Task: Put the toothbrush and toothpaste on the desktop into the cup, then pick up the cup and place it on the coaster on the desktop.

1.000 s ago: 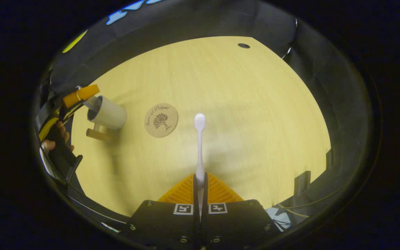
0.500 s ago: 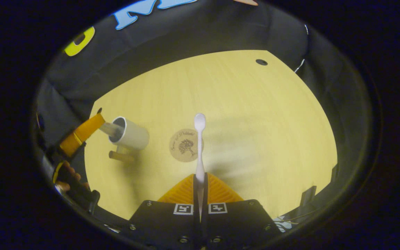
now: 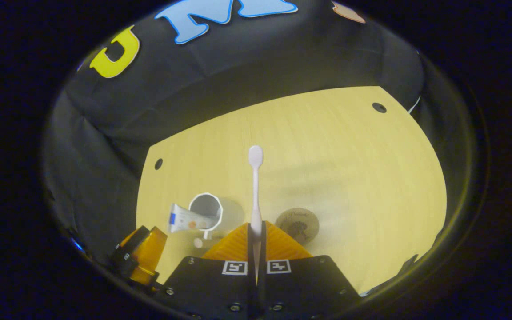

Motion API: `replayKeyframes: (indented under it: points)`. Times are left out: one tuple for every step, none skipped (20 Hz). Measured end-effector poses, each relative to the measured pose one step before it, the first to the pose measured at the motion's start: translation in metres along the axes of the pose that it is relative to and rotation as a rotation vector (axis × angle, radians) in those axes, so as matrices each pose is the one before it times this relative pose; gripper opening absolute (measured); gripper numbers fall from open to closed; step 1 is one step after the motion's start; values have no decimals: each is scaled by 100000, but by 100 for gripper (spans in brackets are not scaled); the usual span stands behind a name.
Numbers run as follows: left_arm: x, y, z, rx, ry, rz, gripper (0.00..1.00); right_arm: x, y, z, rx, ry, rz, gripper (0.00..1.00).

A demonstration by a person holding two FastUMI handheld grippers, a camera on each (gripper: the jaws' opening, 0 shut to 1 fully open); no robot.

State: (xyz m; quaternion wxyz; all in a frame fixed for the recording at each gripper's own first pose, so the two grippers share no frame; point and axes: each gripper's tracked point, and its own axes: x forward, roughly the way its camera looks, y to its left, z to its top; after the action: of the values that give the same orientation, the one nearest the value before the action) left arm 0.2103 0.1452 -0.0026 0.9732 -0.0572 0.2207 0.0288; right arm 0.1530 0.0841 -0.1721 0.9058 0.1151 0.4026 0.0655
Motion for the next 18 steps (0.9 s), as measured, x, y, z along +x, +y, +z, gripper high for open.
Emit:
replayKeyframes:
  points:
    - [-458, 735, -163, -234, 288, 929, 74, 438, 1273, 1120, -312, -1479, 823, 1]
    - [-478, 616, -249, -326, 75, 921, 73, 308, 815, 942, 40, -1925, 1038, 1]
    - [-573, 711, -254, -552, 39, 983, 73, 394, 703, 873, 9, -1893, 1082, 1]
    - [-388, 769, -164, -757, 30, 947, 73, 397, 686, 882, -181, -1866, 665, 1]
    - [-452, 883, -170, -805, 168, 1069, 73, 500, 547, 602, -139, -1798, 655, 1]
    - [-567, 880, -254, -922, 106, 1146, 74, 450, 627, 606, 45, -2086, 834, 1]
    - [-556, 826, -276, -823, 123, 1363, 74, 562, 644, 546, 83, -1885, 939, 1]
    - [-392, 747, -279, -787, -65, 1537, 73, 515, 662, 534, -20, -2185, 1256, 1]
    - [-455, 829, -136, -853, 38, 1481, 70, 494, 545, 351, -538, -2247, 1027, 1]
    - [-279, 856, -37, -932, -96, 1451, 73, 581, 474, 438, -1023, -2522, 798, 1]
    - [-319, 922, 54, -768, -75, 1503, 73, 654, 278, 114, -1330, -1522, 594, 1]
    - [-376, 859, -159, -699, -41, 1492, 70, 351, 0, -254, -1496, -664, -207, 1]
    - [-386, 829, -39, -668, 52, 1447, 70, 182, 153, -391, -1606, -739, 122, 1]
    - [-157, 638, -258, -644, 94, 1436, 73, 268, 132, -235, -1959, -757, 151, 1]
    - [-191, 592, -220, -728, 93, 1191, 73, 666, 473, 136, -1717, -1375, 738, 1]
    - [-201, 416, -229, -726, 305, 977, 73, 298, 372, 164, -1396, -2098, 1123, 1]
    - [-284, 315, -81, -647, 201, 757, 73, 183, 386, -79, -961, -2216, 1428, 1]
    - [-159, 222, -166, -614, 354, 451, 73, 85, 447, -50, -838, -2381, 1831, 2]
